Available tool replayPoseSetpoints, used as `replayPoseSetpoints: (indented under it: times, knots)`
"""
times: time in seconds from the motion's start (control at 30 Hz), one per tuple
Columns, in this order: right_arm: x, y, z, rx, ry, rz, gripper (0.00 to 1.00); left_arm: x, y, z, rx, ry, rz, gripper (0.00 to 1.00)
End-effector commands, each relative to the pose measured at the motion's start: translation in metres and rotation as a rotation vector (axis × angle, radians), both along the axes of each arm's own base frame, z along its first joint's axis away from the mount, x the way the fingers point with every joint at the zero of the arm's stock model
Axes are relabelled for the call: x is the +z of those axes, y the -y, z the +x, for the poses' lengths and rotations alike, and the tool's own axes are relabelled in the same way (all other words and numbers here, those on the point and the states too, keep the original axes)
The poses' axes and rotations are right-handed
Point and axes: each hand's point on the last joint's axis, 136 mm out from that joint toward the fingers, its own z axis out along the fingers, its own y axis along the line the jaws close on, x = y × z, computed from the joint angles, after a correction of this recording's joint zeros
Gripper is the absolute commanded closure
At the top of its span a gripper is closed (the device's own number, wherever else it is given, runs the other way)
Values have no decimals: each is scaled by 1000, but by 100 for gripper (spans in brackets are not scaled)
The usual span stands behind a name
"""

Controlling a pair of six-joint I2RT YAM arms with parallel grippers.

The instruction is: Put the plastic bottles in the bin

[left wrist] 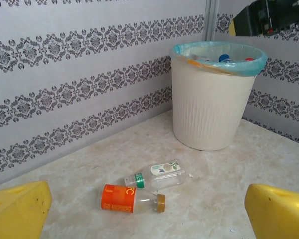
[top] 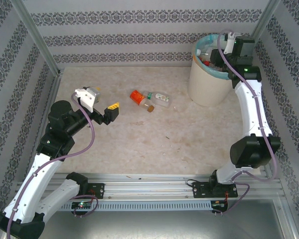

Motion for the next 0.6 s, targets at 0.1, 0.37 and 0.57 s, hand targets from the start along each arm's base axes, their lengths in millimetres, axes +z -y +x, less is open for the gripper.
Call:
replayPoseSetpoints:
  times: [0.1,0.37,0.57]
  knots:
    - [12,-27,-13,51,8,84,53,-17,-8,15,87,-130,37,0]
    - [46,-122,-55,240,158,-72,40,-79,-23,55,276,-414,72,2]
    - [-40,-232,-59,505,-4,-112,32,-127,-32,74,407,-611,92,3]
